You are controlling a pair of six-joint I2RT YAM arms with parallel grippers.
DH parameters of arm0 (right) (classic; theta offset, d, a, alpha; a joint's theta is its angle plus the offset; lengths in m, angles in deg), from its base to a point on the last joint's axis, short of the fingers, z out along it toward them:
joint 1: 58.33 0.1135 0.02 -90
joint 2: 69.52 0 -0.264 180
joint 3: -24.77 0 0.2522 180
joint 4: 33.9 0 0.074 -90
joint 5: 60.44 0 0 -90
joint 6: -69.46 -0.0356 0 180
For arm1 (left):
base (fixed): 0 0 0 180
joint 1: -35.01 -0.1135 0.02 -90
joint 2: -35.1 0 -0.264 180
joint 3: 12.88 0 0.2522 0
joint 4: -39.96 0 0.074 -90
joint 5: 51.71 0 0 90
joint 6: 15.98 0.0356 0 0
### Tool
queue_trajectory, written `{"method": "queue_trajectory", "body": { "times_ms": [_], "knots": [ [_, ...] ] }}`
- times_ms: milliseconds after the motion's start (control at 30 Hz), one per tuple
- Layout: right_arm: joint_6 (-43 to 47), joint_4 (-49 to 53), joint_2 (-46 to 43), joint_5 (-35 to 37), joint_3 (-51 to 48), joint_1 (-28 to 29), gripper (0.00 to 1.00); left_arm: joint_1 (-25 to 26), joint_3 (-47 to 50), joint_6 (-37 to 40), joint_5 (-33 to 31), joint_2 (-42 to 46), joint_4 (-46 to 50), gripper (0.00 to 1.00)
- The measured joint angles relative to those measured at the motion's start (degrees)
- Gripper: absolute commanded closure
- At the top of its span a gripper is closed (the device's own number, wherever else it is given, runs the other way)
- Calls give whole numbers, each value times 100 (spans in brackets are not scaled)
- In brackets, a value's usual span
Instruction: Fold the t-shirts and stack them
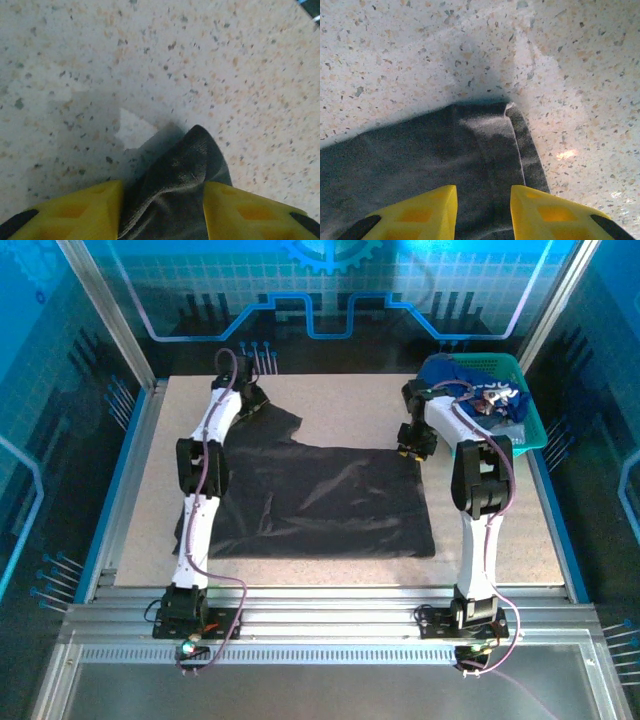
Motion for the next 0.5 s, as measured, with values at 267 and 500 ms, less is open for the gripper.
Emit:
{"method": "queue_trajectory", "body": {
  "times_ms": [267, 500],
  "knots": [
    [-20, -107, -70, -50, -61, -22, 66, 42, -85, 105, -286, -7, 562, 100],
    [-24, -138, -114, -17, -170, -63, 61, 59, -33, 225, -389, 66, 533, 100]
  ]
}}
